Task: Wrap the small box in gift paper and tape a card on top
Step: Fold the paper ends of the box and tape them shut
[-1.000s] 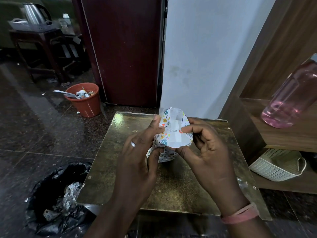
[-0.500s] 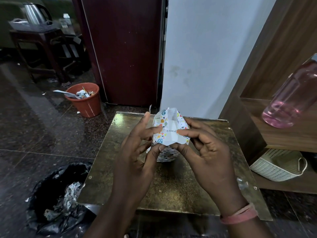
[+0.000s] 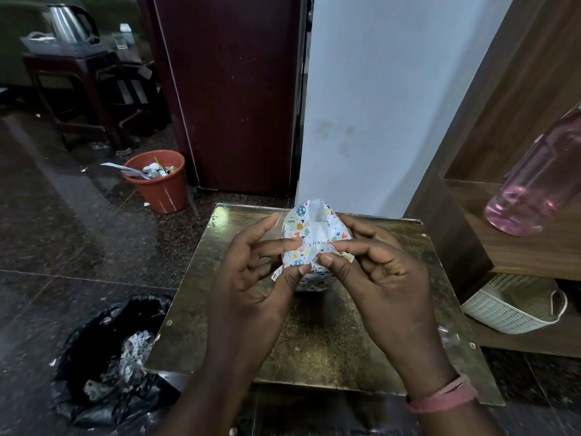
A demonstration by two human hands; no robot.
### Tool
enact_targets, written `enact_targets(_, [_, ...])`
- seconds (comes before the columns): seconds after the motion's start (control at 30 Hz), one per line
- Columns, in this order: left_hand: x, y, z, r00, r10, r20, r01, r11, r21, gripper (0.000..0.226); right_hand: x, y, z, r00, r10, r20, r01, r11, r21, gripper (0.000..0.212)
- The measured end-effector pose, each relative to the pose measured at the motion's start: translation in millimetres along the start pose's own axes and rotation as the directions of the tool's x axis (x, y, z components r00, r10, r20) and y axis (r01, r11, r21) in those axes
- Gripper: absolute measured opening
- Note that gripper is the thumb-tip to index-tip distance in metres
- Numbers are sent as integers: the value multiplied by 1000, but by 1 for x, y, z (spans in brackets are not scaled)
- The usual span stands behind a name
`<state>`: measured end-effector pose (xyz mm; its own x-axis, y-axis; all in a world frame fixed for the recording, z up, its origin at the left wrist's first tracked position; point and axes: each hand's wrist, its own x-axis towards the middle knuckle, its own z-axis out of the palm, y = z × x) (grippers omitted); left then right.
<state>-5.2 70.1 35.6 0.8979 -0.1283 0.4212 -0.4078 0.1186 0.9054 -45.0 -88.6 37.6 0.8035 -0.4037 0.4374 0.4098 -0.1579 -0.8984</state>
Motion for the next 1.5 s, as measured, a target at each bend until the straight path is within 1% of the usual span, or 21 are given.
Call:
enact_targets(0.07, [0,-1,1,1000,-8,-9,8,1000,-21,62,-1,-1,2,1000,12,-5,-12,1000,24,14])
enact_targets(0.23, [1,-1,5,998,-47,-40,43,994,-101,49,-1,-5,4,1000,25,-13,-25,999,47,10])
enact_targets(0.37, [3,0,5,996,-60,-60,51,987,-150,46,0,-8,4,999,45,-6,-45,997,63,10])
enact_targets(0.47, [4,-1,6,995,-67,-75,55,987,-148,45,1,-8,3,997,74,0,-74,996,58,8])
enact_targets(0.57, [4,-5,5,995,-74,-70,63,986,-156,51,1,-6,2,995,100,-1,-100,994,39,8])
enact_targets(0.7, [3,-4,6,998,-7,-62,0,994,-110,61,0,-7,2,995,94,-10,-94,995,25,9])
enact_targets(0.77, [4,-4,7,998,11,-61,-19,992,-125,71,0,-7,4,996,89,-10,-89,996,18,9])
enact_targets(0.83, [6,-7,5,996,4,-84,-12,995,-103,85,0,-7,4,996,89,-15,-88,996,26,10])
enact_targets(0.87, [7,-9,4,996,-3,-85,-5,995,-96,88,0,-7,4,996,90,-16,-89,996,24,11])
enact_targets(0.93, [7,-13,1,999,-29,-34,25,993,-113,85,-1,-6,5,997,81,-15,-81,997,9,13])
enact_targets(1.03, [4,-14,2,987,-76,143,97,984,-147,69,-2,-3,8,997,81,-19,-81,997,14,14])
enact_targets(1.1, [2,-14,3,976,-75,204,99,989,-107,61,-3,-2,10,996,89,-21,-88,995,41,13])
enact_targets(1.17, [2,-14,4,974,-62,219,74,996,-44,61,-3,0,9,994,102,-24,-100,992,77,14])
enact_targets(1.27, [2,-13,3,972,-26,235,8,997,80,60,-1,-1,7,991,132,-14,-129,981,145,26])
enact_targets(1.37, [2,-15,2,976,4,215,-40,986,161,56,0,-4,7,985,172,-7,-166,962,217,41])
enact_targets(1.5, [0,-13,4,982,16,190,-58,973,221,52,1,-6,8,984,178,16,-177,957,229,42])
